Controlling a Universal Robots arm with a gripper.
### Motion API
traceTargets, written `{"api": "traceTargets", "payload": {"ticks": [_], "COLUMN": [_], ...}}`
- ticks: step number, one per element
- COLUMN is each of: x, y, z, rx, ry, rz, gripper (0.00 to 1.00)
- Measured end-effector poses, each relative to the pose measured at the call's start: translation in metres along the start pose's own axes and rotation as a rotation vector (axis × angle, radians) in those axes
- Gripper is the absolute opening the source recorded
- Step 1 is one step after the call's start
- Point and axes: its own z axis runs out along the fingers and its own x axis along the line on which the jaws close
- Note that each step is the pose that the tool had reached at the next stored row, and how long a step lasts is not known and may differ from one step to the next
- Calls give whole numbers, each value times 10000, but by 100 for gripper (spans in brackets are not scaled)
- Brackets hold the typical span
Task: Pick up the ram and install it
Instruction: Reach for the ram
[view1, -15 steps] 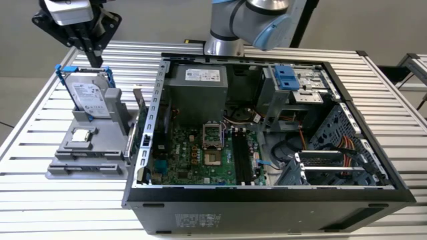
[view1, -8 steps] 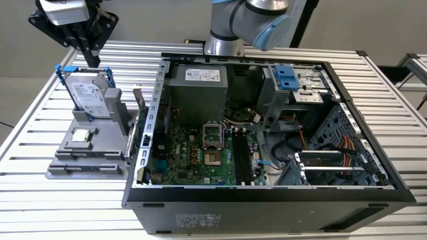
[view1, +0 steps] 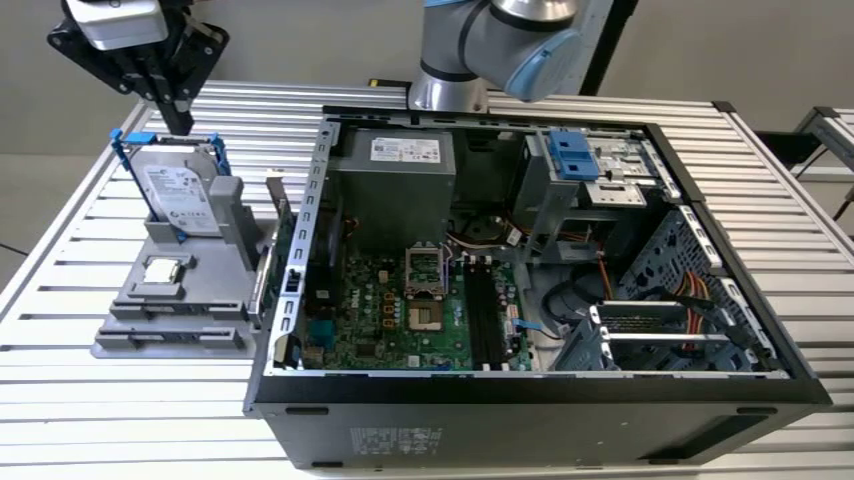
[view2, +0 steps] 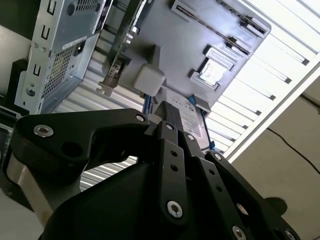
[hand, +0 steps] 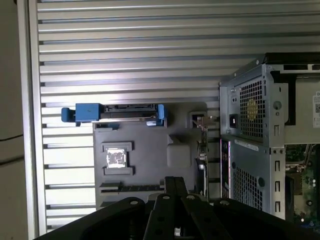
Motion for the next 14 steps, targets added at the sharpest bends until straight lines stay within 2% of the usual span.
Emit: {"api": "traceTargets", "payload": {"ticks": [14], "x": [148], "y": [-8], "z": [-3], "rx": [0], "ry": [2], "rz": [-30], "gripper": [0]}}
